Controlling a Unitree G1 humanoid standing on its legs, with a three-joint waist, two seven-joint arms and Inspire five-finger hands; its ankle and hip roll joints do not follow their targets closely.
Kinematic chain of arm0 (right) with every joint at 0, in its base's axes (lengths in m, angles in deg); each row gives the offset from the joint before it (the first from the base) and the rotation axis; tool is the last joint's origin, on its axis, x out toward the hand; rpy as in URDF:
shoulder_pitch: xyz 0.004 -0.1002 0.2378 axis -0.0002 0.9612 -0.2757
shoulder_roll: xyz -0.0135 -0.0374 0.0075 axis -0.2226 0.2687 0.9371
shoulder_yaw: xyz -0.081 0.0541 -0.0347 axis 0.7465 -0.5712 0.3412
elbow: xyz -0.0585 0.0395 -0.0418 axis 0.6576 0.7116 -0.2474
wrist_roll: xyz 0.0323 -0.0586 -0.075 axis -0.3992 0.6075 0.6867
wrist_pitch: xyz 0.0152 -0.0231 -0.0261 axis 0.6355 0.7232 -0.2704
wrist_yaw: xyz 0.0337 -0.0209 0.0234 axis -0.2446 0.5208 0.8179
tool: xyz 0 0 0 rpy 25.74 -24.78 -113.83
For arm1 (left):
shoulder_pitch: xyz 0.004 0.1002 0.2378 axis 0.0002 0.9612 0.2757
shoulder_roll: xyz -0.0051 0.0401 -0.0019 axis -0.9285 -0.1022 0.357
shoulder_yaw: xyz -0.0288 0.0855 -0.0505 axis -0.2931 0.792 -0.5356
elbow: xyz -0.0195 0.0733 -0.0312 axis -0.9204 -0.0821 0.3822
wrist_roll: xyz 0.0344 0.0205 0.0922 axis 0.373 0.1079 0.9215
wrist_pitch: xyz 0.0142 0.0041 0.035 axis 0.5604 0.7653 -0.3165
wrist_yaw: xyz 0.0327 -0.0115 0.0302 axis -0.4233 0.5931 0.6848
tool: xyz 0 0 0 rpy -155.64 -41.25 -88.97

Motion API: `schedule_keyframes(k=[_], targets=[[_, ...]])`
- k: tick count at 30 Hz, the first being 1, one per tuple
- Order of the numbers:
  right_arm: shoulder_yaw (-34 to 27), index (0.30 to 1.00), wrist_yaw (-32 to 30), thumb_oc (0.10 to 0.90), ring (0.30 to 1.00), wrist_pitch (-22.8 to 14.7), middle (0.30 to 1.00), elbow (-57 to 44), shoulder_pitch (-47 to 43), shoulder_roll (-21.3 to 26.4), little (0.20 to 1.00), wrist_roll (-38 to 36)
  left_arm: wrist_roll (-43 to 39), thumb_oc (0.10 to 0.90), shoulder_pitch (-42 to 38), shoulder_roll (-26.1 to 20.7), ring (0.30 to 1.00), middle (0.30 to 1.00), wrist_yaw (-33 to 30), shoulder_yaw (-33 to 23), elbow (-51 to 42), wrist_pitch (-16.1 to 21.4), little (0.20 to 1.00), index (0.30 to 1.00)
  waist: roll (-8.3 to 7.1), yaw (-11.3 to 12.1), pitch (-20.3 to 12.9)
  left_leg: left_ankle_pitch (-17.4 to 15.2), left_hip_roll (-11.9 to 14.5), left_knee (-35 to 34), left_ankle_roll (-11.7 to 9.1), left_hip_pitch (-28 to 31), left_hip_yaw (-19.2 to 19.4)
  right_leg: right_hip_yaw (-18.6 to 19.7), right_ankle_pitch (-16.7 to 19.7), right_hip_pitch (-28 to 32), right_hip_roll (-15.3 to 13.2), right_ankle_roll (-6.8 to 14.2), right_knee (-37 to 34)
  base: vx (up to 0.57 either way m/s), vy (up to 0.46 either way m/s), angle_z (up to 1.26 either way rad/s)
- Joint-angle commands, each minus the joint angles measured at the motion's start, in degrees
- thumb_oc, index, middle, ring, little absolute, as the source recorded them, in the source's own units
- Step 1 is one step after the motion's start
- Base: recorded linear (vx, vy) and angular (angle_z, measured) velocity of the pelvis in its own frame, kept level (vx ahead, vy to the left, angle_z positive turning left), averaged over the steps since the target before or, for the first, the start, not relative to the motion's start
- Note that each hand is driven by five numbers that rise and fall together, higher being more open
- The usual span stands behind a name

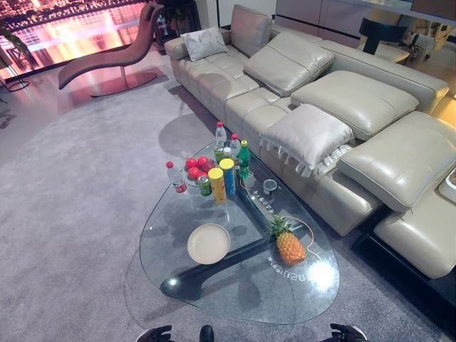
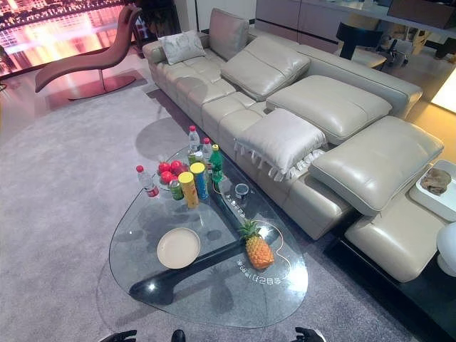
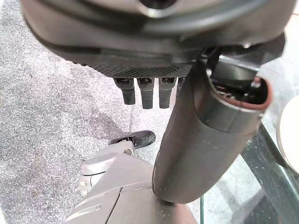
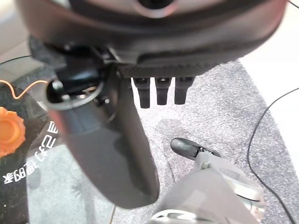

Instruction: Pick up the fruit to the plate

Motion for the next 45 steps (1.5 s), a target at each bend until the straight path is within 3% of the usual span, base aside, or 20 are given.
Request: schedule_keyframes(k=[1,8,19,23,26,37,45], targets=[[-0.62,0.9,-1.23,0.8,0.9,0.12,0.9,2.07,-5.14,1.97,0.9,0.25,-2.86,0.8,-5.79,-0.89,0.9,0.9,-0.37,-0.41,0.47,0.65,0.9,0.9,-0.23,1.47,6.9,-2.0,4.52,0.35,-2.54,2.39,1.35,1.44,5.07,-5.45,-4.84,0.93,-0.06,0.0,0.0,0.0],[-0.79,0.9,-2.24,0.8,0.9,0.47,0.9,2.11,-6.09,3.27,0.9,-0.28,-6.02,0.8,-6.72,-2.18,0.9,0.9,1.5,-0.62,-0.94,0.72,0.9,0.9,0.32,1.55,11.37,-1.33,2.83,0.35,-1.93,-2.31,-0.07,2.59,6.59,-10.47,-4.98,0.94,-0.16,-0.02,0.005,0.02],[-3.05,0.9,-4.46,0.8,0.9,-0.45,0.9,0.77,-11.2,8.47,0.9,-4.6,-17.96,0.8,-11.62,-6.26,0.9,0.9,7.01,0.1,-6.9,2.17,0.9,0.9,1.82,2.15,18.12,-0.71,0.89,0.35,-1.08,-10.05,-1.97,4.62,7.94,-19.24,-5.51,1.17,1.33,-0.04,0.003,0.03],[-3.62,0.9,-8.23,0.8,0.9,-4.0,0.9,-0.65,-14.19,9.97,0.9,-6.99,-23.31,0.8,-15.37,-6.88,0.9,0.9,4.0,0.23,-8.63,3.69,0.9,0.9,2.42,2.34,21.72,0.67,0.65,0.35,-0.81,-13.01,-1.78,5.43,6.66,-25.07,-5.54,0.75,6.84,-0.13,0.023,0.01],[-4.07,0.9,-11.28,0.8,0.9,-7.4,0.9,-2.19,-16.12,10.5,0.9,-6.92,-26.4,0.8,-17.43,-6.88,0.9,0.9,0.98,-0.36,-9.42,5.19,0.9,0.9,2.19,2.11,24.1,0.47,0.8,4.72,-1.1,-17.59,-2.33,6.02,5.5,-29.8,-5.07,0.32,11.55,-0.13,-0.048,-0.01],[-2.76,0.9,-16.62,0.8,0.9,-10.67,0.9,-6.3,-20.39,10.29,0.9,-10.01,-26.71,0.8,-20.56,-7.36,0.9,0.9,-5.07,-0.07,-12.39,6.5,0.9,0.9,0.31,1.19,24.1,-4.97,-0.25,25.79,-0.08,-38.18,-3.98,7.87,3.04,-48.71,-3.69,-0.26,26.3,-0.09,-0.046,0.1],[-2.81,0.9,-17.7,0.8,0.9,-13.56,0.9,-6.57,-20.99,10.32,0.9,-10.1,-25.38,0.8,-20.96,-7.47,0.9,0.9,-8.31,-0.31,-11.8,6.71,0.9,0.9,0.57,1.16,24.1,-8.29,0.05,34.33,0.88,-45.07,-4.68,9.48,1.0,-55.43,-3.38,-0.85,33.87,-0.02,0.002,-0.04]])
